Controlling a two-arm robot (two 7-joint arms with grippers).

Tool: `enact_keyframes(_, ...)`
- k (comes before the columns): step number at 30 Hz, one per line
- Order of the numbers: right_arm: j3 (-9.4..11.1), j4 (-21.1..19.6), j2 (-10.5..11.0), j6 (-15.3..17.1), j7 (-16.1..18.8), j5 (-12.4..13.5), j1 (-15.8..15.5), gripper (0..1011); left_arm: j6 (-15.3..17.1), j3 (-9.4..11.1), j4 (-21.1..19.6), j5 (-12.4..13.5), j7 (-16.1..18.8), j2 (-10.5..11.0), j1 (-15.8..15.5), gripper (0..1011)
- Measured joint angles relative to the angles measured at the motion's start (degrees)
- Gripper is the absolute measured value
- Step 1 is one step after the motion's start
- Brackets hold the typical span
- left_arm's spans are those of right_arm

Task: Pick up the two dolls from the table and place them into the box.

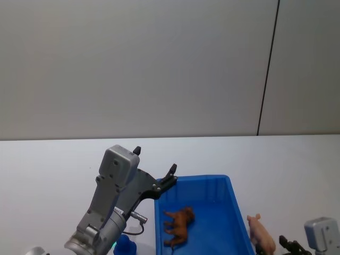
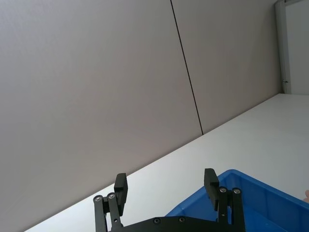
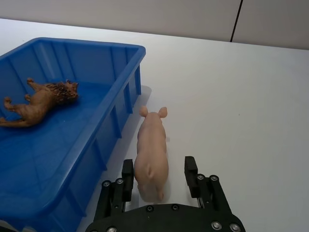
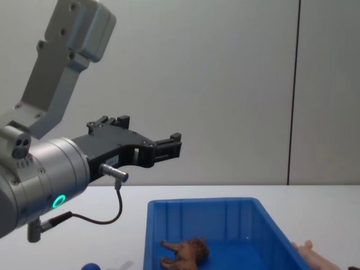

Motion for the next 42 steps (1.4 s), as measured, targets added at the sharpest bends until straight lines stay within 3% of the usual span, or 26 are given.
enact_keyframes(10,0.1,0.5,-0.1,-0.5,0.2,0.0,0.1,383,0.0,0.0,0.0,0.0,0.0,0.0,0.0,1001)
enact_keyframes(27,0.4,-2.7,0.0,-4.2,0.6,-1.2,-0.1,379,0.0,0.0,0.0,0.0,0.0,0.0,0.0,1001)
enact_keyframes(35,0.3,-5.2,-0.4,-6.2,2.7,-1.6,0.8,379,0.0,0.0,0.0,0.0,0.0,0.0,0.0,1001)
enact_keyframes(42,-0.4,-5.6,-2.0,-6.6,5.9,-1.7,3.2,379,0.0,0.0,0.0,0.0,0.0,0.0,0.0,1001)
